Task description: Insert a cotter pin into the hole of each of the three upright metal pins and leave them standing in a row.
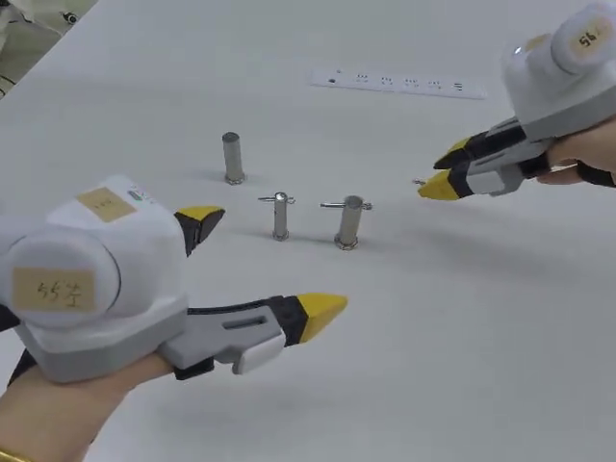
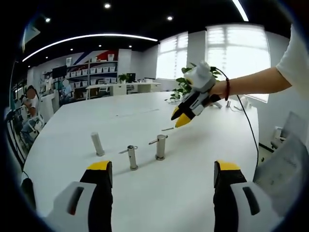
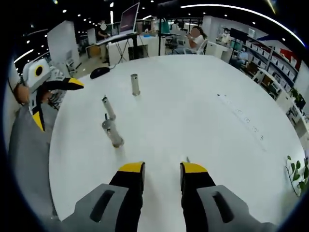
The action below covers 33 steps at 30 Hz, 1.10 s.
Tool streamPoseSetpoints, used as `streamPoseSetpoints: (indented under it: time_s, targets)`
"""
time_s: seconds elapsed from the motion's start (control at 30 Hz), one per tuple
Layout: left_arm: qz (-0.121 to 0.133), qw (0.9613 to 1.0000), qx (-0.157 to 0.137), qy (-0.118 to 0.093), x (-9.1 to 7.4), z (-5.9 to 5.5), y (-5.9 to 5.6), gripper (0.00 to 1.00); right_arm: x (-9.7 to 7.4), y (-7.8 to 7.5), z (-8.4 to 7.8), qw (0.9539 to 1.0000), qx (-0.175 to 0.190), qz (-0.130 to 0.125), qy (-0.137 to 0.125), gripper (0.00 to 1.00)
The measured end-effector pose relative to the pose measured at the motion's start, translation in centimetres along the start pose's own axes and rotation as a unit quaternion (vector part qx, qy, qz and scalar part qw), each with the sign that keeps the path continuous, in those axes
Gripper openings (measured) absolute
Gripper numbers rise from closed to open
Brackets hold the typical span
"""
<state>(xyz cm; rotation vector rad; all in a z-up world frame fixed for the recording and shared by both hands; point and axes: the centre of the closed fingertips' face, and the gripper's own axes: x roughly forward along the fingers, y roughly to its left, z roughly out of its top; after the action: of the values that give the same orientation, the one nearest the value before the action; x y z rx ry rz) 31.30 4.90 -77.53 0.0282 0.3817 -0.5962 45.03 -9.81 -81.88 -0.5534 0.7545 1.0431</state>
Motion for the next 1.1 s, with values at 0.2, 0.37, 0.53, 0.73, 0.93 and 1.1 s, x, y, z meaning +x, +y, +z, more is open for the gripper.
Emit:
streamPoseSetpoints:
  time_s: [0.2, 0.37, 0.53, 0.73, 0.93, 1.1]
  targets:
    - [0.008, 1.0000, -0.002, -0.001, -0.3, -0.1, 0.5, 0.90, 0.6, -2.0, -1.3, 0.9996, 0.000, -0.020, 0.018, 0.27]
    - [0.013, 0.9999, -0.003, 0.002, -0.5, -0.3, 0.8, 0.91, 1.3, -3.4, -2.3, 0.9989, 0.004, -0.033, 0.034, 0.26]
    - [0.019, 0.9998, -0.007, 0.004, -0.6, -0.5, 1.1, 0.90, 1.6, -3.8, -2.7, 0.9985, 0.014, -0.036, 0.037, 0.25]
    - [0.022, 0.9997, -0.012, 0.005, -0.6, -0.6, 1.5, 0.88, 1.7, -4.0, -3.0, 0.9983, 0.022, -0.038, 0.038, 0.25]
    - [0.021, 0.9997, -0.013, 0.004, -0.7, -0.6, 1.5, 0.87, 1.4, -3.8, -2.7, 0.9984, 0.032, -0.036, 0.028, 0.26]
    - [0.020, 0.9997, -0.012, 0.004, -0.7, -0.6, 1.4, 0.87, 1.4, -3.5, -2.1, 0.9988, 0.034, -0.031, 0.020, 0.27]
